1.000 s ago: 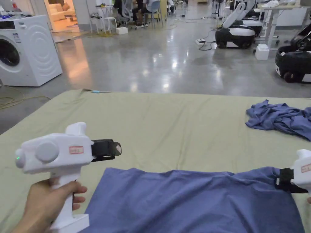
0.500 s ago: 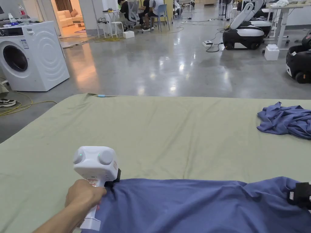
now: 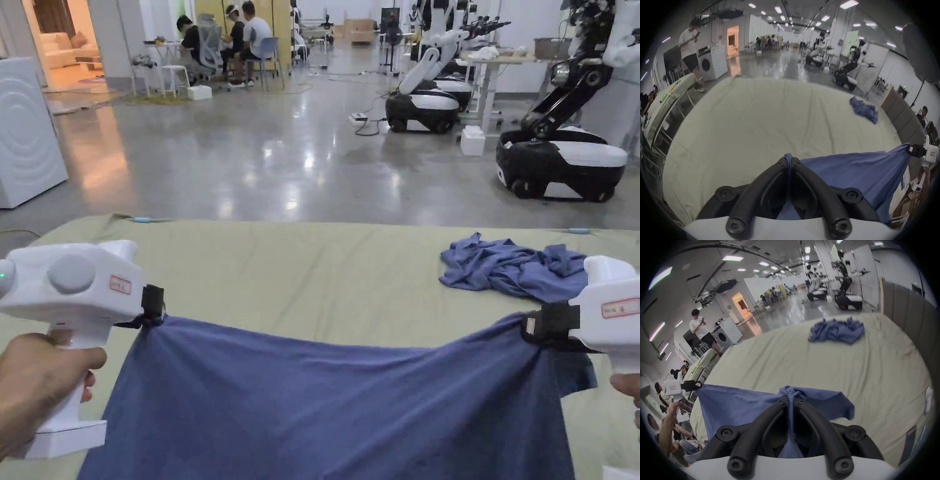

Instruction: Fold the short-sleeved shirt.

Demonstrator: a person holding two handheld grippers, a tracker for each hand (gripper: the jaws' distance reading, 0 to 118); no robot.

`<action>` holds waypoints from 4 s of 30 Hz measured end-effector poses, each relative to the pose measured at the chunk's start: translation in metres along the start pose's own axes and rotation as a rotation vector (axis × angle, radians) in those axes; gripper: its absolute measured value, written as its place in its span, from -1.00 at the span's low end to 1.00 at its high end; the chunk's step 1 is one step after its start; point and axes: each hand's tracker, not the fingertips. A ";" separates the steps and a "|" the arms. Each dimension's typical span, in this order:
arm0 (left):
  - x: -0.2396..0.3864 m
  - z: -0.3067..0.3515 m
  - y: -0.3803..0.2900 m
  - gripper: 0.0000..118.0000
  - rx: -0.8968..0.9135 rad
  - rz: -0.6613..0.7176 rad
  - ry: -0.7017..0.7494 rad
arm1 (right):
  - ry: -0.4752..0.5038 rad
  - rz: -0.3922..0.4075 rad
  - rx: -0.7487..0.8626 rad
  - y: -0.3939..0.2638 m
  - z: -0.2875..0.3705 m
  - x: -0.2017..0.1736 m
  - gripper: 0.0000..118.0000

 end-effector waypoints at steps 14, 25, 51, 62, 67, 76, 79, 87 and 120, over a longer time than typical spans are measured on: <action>0.009 0.208 0.070 -0.95 0.300 -0.057 -0.024 | -0.025 0.150 0.281 0.070 0.184 -0.054 -0.90; 0.027 0.218 0.140 -0.95 0.398 -0.023 0.015 | -0.140 0.119 0.364 0.136 0.187 -0.060 -0.90; 0.016 0.154 0.259 -0.95 0.506 0.090 -0.002 | -0.230 0.154 0.491 0.285 0.135 -0.078 -0.91; 0.023 0.128 0.250 -0.95 0.495 0.055 -0.009 | -0.243 0.165 0.488 0.253 0.126 -0.085 -0.91; 0.019 0.105 0.230 -0.95 0.452 0.047 -0.016 | -0.237 0.156 0.453 0.231 0.107 -0.074 -0.91; 0.017 0.069 0.127 -0.95 0.362 0.060 -0.041 | -0.189 0.125 0.332 0.144 0.069 -0.032 -0.91; 0.013 0.068 0.076 -0.95 0.325 0.065 -0.096 | -0.158 0.146 0.309 0.089 0.075 -0.020 -0.91; 0.004 0.114 -0.104 -0.95 0.274 0.009 -0.177 | -0.090 0.259 0.189 -0.092 0.115 0.022 -0.91; -0.041 0.128 -0.361 0.16 -0.098 0.215 -0.188 | -0.108 0.021 -0.196 -0.350 0.129 0.087 -0.02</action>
